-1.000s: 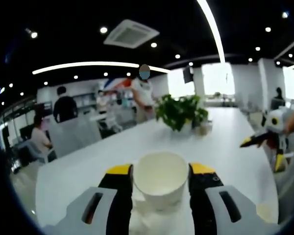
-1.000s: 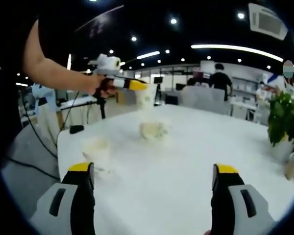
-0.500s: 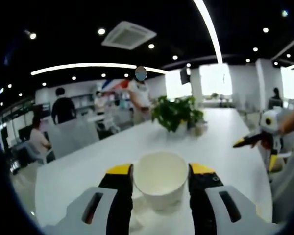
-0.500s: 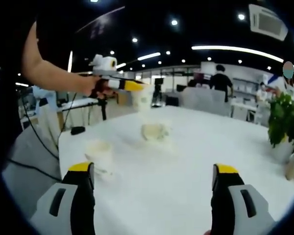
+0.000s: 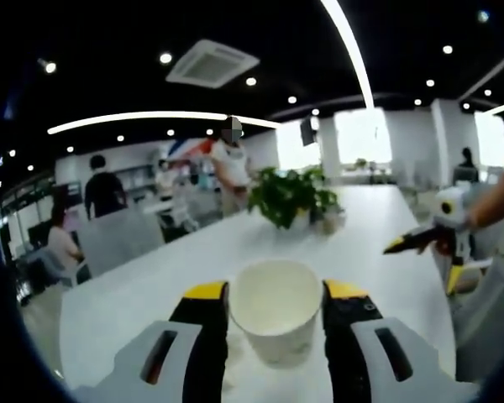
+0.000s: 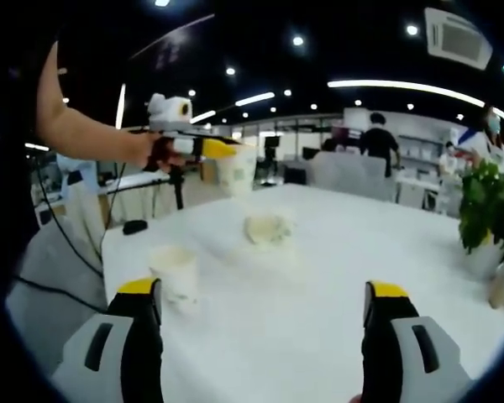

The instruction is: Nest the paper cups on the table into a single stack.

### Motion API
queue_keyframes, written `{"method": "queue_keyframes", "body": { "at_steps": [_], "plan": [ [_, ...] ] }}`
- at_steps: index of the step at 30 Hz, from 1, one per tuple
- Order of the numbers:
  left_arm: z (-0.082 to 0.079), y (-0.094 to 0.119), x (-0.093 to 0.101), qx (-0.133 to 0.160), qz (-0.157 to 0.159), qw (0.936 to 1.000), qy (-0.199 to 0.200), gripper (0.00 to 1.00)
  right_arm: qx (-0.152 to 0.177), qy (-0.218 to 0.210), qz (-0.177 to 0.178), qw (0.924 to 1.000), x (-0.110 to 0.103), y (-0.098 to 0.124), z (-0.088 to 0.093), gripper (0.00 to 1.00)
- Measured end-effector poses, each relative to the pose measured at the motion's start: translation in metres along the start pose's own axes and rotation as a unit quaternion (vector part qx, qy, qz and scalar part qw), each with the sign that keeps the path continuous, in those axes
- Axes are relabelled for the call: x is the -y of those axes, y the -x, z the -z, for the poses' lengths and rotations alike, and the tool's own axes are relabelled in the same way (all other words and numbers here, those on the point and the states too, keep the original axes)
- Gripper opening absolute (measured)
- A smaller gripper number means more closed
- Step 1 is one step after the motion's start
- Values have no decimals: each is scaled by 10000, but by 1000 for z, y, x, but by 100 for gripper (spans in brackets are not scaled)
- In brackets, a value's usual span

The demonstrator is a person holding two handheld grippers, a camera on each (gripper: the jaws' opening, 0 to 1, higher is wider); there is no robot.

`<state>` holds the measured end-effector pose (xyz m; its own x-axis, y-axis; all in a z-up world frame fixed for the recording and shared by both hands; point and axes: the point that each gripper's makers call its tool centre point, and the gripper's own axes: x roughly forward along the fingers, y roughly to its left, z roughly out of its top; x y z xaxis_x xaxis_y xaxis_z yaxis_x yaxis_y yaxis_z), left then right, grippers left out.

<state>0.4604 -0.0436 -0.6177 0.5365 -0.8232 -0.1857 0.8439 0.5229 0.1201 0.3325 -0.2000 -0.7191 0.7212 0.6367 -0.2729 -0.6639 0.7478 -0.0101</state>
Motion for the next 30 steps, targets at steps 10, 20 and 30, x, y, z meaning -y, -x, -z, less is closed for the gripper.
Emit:
{"method": "queue_keyframes", "body": {
  "at_steps": [10,20,30],
  "plan": [
    [-6,6,12,66,49,10000,-27,42,-21,30,-2,10000,-3,6,0,99],
    [-10,12,25,138,82,9999,7,41,14,23,7,10000,-5,6,-2,99],
    [-9,22,39,179,98,9998,68,41,22,32,9,10000,-6,7,-2,99]
  ]
}}
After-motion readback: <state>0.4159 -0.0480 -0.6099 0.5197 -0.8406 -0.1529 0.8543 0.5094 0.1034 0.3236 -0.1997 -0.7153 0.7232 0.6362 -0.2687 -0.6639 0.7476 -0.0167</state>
